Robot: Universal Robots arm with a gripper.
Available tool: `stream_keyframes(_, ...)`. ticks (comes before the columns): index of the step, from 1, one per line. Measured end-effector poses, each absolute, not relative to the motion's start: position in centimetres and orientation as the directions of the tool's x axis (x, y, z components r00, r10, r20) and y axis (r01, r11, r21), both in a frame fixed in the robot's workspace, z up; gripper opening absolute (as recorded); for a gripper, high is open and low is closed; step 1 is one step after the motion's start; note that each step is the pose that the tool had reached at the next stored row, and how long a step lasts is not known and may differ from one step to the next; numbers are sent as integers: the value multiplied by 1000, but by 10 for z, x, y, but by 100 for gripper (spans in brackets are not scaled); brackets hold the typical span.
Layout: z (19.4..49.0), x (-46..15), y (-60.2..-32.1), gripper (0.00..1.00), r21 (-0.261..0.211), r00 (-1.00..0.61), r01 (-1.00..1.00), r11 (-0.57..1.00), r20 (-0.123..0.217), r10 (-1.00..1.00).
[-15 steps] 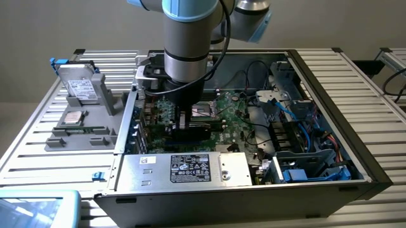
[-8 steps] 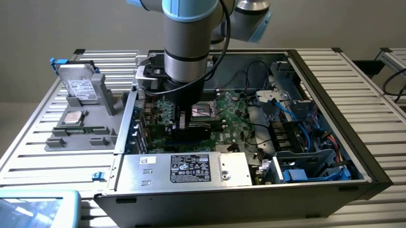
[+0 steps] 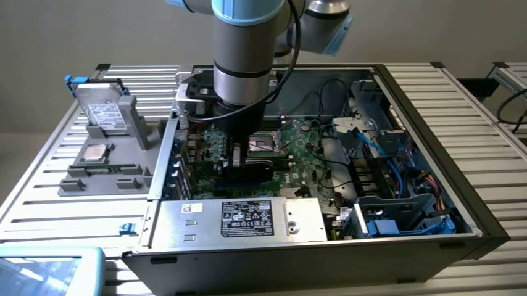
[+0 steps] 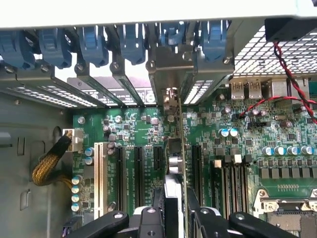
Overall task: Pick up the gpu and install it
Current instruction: 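Insert the gpu into the slot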
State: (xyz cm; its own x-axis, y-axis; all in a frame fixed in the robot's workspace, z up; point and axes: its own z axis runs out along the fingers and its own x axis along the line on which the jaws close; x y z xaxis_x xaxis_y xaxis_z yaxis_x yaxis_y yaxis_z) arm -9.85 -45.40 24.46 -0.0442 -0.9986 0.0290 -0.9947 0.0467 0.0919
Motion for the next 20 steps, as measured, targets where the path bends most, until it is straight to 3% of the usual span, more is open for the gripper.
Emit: stream_keyframes(20, 244, -99, -452, 28, 82, -37, -996, 40, 38, -999)
